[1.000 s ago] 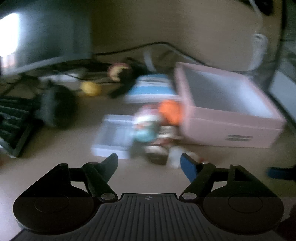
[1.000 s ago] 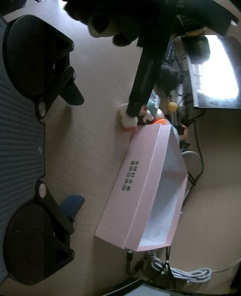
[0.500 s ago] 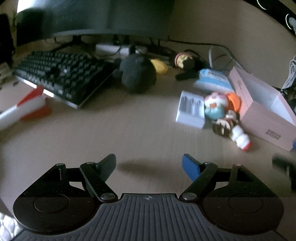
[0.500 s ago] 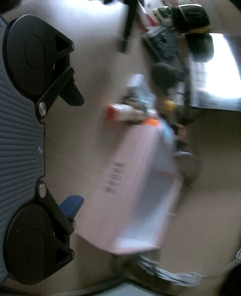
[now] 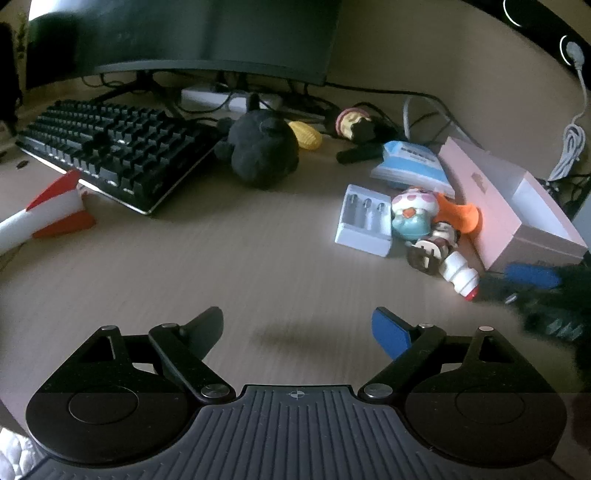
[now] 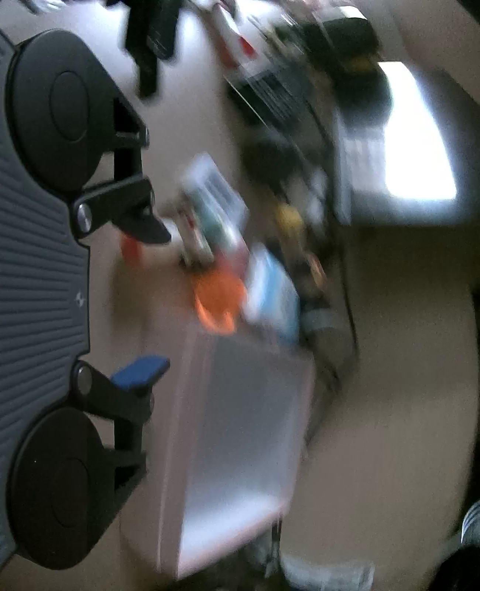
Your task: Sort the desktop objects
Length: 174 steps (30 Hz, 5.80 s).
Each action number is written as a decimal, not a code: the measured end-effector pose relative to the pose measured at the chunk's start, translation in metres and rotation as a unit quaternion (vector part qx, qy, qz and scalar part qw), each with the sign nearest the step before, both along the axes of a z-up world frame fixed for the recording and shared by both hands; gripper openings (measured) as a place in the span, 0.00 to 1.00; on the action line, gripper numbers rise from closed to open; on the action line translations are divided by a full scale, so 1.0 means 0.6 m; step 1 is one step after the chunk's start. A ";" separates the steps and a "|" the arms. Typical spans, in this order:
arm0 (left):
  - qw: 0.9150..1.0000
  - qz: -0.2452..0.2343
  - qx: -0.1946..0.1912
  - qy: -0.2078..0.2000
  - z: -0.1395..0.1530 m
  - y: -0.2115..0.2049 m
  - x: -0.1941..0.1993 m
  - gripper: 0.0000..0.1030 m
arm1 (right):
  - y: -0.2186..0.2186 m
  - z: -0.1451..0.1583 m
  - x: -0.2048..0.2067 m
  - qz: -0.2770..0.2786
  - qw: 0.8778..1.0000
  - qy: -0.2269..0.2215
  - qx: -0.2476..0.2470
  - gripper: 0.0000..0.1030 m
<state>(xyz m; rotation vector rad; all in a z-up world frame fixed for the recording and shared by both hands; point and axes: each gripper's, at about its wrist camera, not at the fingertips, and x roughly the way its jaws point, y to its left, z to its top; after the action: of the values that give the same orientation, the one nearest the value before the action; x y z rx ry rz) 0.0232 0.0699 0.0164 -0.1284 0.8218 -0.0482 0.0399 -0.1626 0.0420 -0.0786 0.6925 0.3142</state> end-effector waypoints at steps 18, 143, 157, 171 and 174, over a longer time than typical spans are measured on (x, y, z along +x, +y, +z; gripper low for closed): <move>0.986 -0.150 0.060 -0.033 -0.005 -0.185 0.110 0.61 | -0.114 0.002 -0.091 -0.091 0.995 -0.001 -0.037 0.44; 0.984 -0.131 0.028 -0.121 0.106 -0.137 0.070 0.95 | -0.148 0.235 -0.046 -0.115 0.974 -0.194 -0.008 0.88; 0.995 -0.082 0.052 -0.031 -0.002 -0.054 0.091 0.67 | -0.043 0.018 -0.097 -0.021 1.000 0.001 -0.011 0.93; 0.988 -0.026 0.147 -0.037 -0.003 -0.036 0.159 0.51 | -0.047 0.019 -0.109 -0.045 0.999 -0.011 -0.026 0.98; 0.992 -0.053 0.095 -0.061 0.017 -0.026 0.142 0.76 | -0.048 0.011 -0.109 -0.049 0.999 -0.003 -0.023 0.98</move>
<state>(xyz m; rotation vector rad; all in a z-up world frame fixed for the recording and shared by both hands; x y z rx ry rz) 0.1083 0.0546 0.0267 0.0969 0.7065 -0.0779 -0.0254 -0.1912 0.0485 -0.0895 0.6957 0.2038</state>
